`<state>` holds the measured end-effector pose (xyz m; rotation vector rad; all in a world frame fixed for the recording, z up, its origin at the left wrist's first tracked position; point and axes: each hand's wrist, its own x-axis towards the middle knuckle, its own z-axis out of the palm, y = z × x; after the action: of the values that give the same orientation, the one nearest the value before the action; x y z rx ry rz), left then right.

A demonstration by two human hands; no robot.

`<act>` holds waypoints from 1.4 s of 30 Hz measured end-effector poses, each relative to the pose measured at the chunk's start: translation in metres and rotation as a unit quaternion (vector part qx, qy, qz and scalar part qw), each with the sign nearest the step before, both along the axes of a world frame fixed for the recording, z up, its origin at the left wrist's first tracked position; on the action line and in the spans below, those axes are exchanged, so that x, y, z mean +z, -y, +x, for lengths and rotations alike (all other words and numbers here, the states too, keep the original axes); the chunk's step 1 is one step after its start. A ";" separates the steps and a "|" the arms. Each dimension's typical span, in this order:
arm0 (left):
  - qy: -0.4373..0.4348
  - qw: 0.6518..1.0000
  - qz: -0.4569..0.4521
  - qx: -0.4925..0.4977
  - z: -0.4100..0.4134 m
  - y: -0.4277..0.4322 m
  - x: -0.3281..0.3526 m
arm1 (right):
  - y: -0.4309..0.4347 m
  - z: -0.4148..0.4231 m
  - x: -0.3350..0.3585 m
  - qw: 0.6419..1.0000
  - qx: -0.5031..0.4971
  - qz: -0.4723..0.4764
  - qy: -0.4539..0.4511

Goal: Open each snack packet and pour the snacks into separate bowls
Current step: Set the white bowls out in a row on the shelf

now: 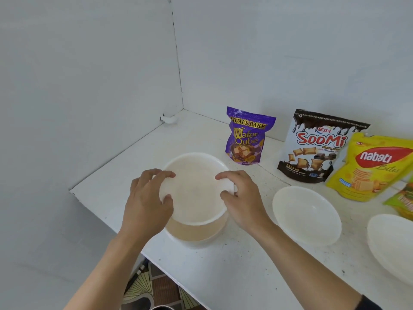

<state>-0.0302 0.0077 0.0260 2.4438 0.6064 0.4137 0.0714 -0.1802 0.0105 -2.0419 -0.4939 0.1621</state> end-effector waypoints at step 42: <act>-0.042 0.913 -0.232 -0.332 0.074 0.563 -0.045 | 0.565 -0.064 -0.033 0.907 -0.420 0.033 0.002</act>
<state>0.0437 -0.5549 -0.0193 2.0410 -0.1149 -0.1106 0.0076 -0.7453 -0.0225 -2.0109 0.4012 -0.3757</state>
